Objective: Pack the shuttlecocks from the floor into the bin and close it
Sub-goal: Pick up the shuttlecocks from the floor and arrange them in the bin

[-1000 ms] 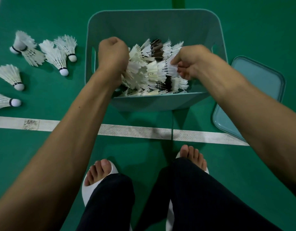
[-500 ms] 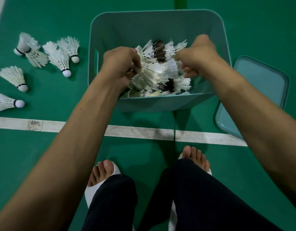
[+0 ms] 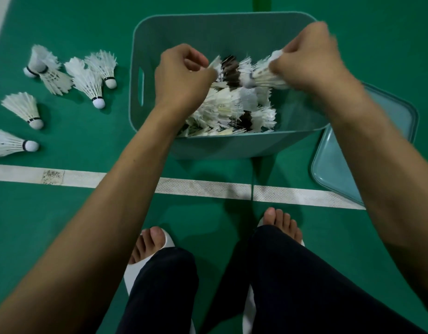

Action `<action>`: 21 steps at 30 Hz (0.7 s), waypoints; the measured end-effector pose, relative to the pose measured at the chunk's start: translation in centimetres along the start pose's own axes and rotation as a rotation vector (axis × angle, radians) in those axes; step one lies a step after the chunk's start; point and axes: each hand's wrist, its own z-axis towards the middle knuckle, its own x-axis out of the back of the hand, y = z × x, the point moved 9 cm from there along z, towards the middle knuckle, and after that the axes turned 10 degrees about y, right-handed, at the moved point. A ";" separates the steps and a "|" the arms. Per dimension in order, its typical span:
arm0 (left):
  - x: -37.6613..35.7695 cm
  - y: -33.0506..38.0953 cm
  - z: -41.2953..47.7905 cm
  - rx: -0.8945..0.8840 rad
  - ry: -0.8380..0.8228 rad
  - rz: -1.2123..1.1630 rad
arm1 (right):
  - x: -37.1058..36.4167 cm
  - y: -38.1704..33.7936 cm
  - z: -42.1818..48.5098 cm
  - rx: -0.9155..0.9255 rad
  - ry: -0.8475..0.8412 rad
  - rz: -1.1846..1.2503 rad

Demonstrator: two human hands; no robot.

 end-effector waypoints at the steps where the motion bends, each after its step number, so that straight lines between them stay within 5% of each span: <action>1: 0.2 -0.3 0.2 -0.032 -0.006 0.151 | 0.3 0.1 -0.1 0.036 0.035 -0.136; 7: -0.9 -2.2 -1.1 0.057 -0.240 0.585 | -1.4 -0.5 -1.6 0.112 0.027 -0.464; 12: -2.1 -2.6 -1.9 0.025 -0.338 0.649 | 0.0 0.3 -1.3 0.021 0.084 -0.300; 17: -2.1 -2.8 -1.5 -0.006 -0.317 0.632 | 1.8 -1.9 -2.1 0.180 0.262 -0.387; 21: -2.1 -2.8 -1.3 -0.022 -0.312 0.627 | -1.8 -1.9 -1.8 0.189 0.102 -0.405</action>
